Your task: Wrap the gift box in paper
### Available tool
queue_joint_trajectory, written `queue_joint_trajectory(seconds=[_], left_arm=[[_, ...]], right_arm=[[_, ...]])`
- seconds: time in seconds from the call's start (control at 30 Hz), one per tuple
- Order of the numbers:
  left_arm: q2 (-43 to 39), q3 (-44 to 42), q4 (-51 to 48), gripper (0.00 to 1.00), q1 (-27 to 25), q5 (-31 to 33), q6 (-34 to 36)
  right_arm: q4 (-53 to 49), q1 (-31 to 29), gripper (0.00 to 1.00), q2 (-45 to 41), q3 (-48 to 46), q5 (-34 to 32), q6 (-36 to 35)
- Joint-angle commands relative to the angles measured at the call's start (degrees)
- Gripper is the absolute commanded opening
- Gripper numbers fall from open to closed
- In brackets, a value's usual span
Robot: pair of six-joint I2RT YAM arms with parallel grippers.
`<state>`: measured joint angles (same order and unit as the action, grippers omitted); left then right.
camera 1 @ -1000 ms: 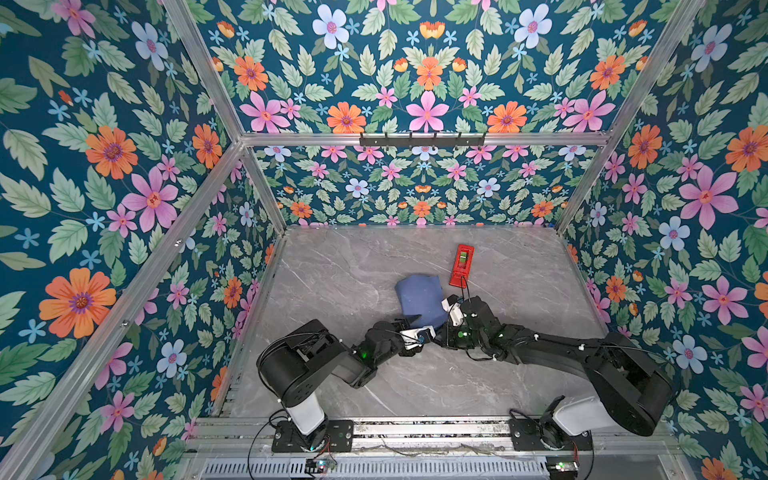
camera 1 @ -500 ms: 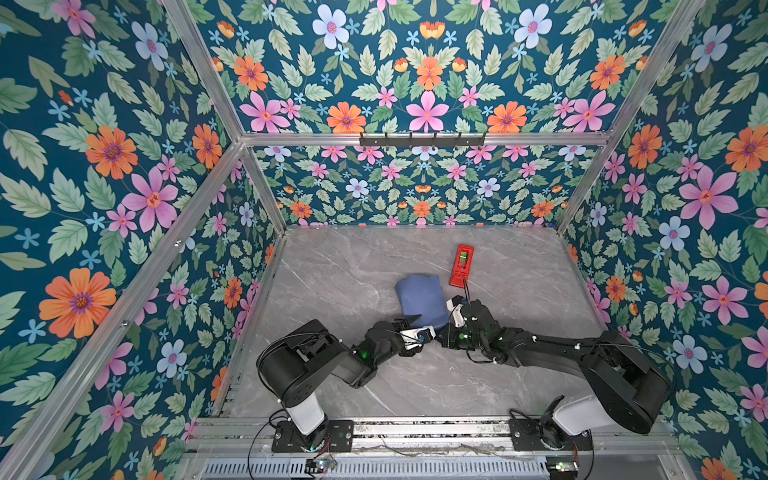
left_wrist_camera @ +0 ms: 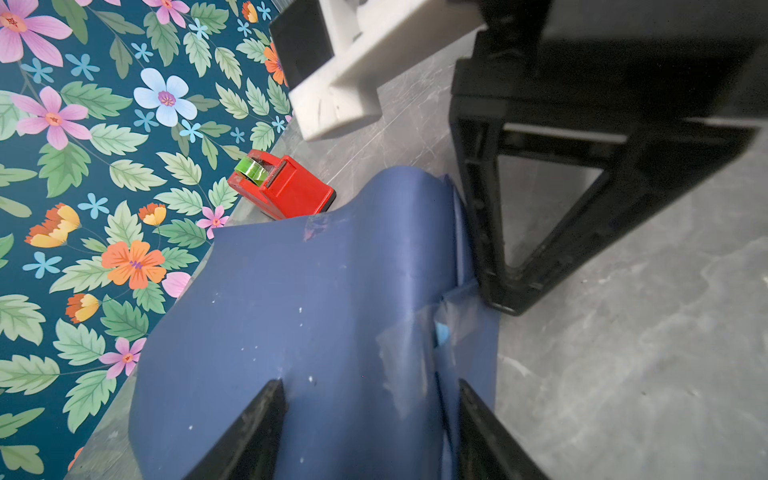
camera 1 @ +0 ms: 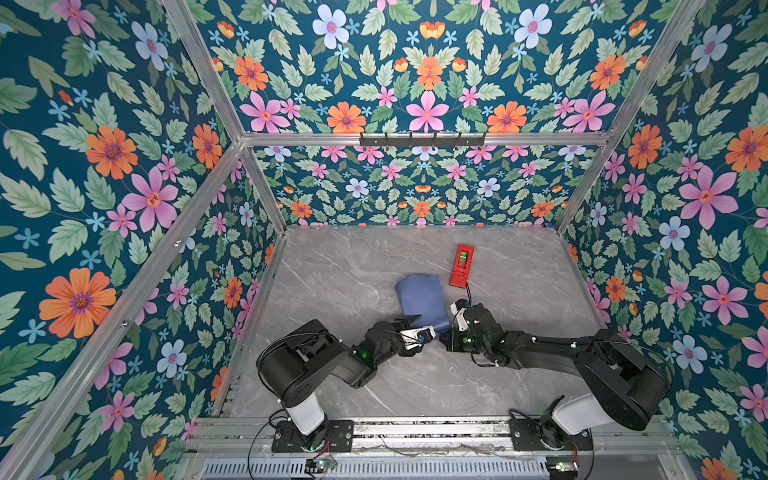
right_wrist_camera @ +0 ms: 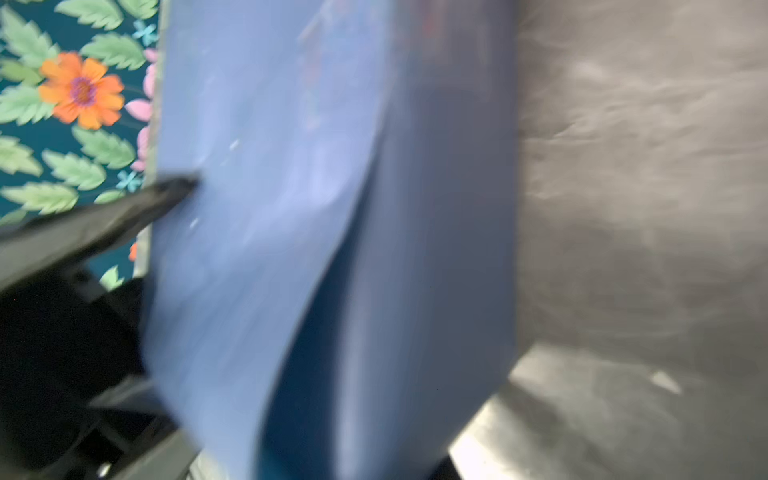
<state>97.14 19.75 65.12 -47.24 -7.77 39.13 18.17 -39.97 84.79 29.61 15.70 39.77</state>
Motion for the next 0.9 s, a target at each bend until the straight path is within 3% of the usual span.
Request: queue_joint_trajectory(seconds=[0.0, 0.17, 0.6, 0.87], left_arm=[[-0.1, 0.0, -3.7, 0.64, 0.1, 0.6, -0.6], [-0.1, 0.0, -3.8, 0.64, 0.1, 0.6, -0.7], [-0.5, -0.1, -3.9, 0.64, 0.1, 0.5, -0.7], [-1.0, -0.1, -3.7, 0.69, 0.1, 0.4, -1.2]], right_arm=[[5.4, -0.1, 0.08, -1.4, -0.9, 6.2, -1.8], [9.1, -0.1, 0.09, -2.0, -0.2, 11.0, -0.1], [7.8, 0.9, 0.08, 1.5, 4.4, 7.7, 1.8], [9.2, 3.0, 0.08, -2.1, 3.9, 11.4, 3.0]])
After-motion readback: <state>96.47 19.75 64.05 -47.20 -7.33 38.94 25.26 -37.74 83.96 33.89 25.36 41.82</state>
